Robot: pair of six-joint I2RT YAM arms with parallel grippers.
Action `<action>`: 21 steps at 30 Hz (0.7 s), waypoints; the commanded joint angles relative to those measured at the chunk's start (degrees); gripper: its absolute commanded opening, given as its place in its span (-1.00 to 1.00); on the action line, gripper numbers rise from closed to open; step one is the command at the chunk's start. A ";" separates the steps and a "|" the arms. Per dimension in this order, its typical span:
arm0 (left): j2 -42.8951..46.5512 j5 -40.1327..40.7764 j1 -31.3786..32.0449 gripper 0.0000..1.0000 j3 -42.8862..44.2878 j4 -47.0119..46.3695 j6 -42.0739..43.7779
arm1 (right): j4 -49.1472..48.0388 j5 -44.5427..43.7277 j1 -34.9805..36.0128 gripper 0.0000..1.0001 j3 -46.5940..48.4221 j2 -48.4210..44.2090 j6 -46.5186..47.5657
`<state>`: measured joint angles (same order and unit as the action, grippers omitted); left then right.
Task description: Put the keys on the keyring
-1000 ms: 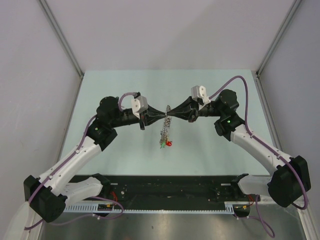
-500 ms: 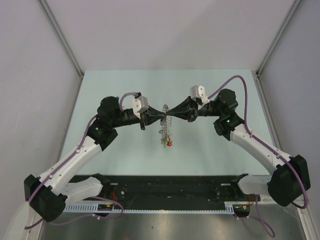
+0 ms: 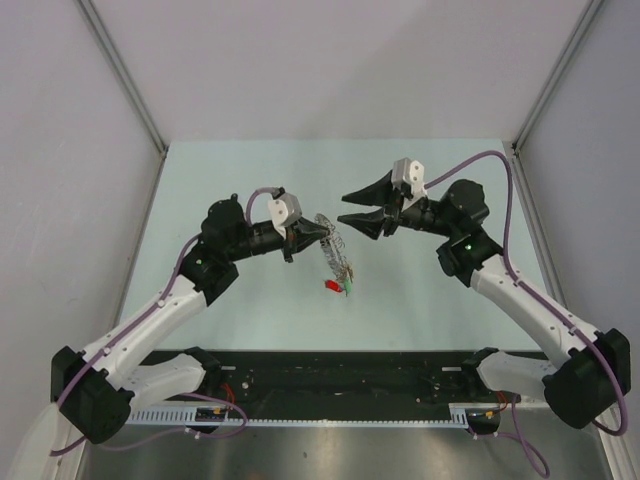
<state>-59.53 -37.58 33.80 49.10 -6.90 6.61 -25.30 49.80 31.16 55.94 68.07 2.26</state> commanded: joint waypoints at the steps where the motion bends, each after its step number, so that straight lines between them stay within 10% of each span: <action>1: 1.61 2.78 0.30 -0.99 -0.06 -6.37 -1.78 | 1.48 -7.87 -1.62 0.05 2.59 -4.17 -2.26; 21: 8.19 25.61 -0.58 -0.99 7.15 23.83 9.20 | 17.73 -15.17 -4.27 0.99 -1.36 -11.13 -9.82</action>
<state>-55.66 -20.51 33.58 53.01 10.24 11.92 -11.86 32.82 26.09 55.11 54.63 -6.50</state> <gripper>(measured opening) 0.010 0.990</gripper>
